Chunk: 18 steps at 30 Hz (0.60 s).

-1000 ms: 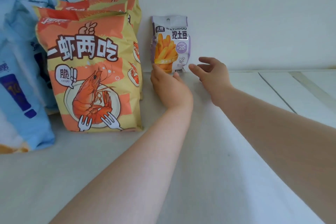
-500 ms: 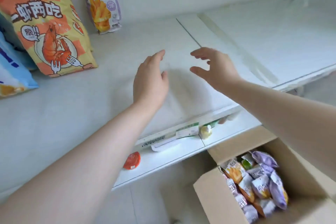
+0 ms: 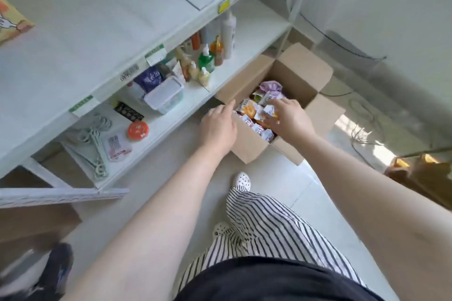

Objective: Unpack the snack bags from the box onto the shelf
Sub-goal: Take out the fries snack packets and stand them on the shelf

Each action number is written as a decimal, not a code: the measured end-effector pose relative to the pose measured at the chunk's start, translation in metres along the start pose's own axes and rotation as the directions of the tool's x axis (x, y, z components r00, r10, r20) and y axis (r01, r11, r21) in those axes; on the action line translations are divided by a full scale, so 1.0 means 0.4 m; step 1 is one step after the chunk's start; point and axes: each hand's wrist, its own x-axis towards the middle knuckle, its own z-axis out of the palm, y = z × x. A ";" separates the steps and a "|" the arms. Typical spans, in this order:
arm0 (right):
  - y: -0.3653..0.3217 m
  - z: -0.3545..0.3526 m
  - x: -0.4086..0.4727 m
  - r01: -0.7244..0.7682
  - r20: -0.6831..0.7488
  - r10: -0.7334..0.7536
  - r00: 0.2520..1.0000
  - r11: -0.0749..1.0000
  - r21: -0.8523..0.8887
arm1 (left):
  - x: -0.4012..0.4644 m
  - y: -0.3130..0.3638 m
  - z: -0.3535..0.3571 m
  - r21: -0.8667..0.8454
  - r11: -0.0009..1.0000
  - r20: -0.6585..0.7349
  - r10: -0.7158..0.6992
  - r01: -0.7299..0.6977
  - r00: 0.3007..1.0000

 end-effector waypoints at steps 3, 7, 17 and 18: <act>0.102 0.008 -0.113 -0.090 0.016 0.089 0.996 0.996 0.005 | -0.072 0.059 0.066 0.034 0.999 0.098 0.014 -0.017 0.995; 0.225 -0.010 -0.176 -0.162 0.055 0.161 0.985 0.987 0.007 | -0.089 0.133 0.125 0.048 0.998 0.172 0.026 -0.035 0.985; 0.609 -0.157 -0.124 -0.176 0.106 0.178 0.978 0.984 -0.023 | 0.091 0.414 0.340 0.040 0.993 0.220 -0.121 0.115 0.968; 0.653 -0.176 -0.105 -0.170 0.110 0.172 0.979 0.985 -0.027 | 0.109 0.445 0.365 0.027 0.989 0.222 -0.146 0.144 0.964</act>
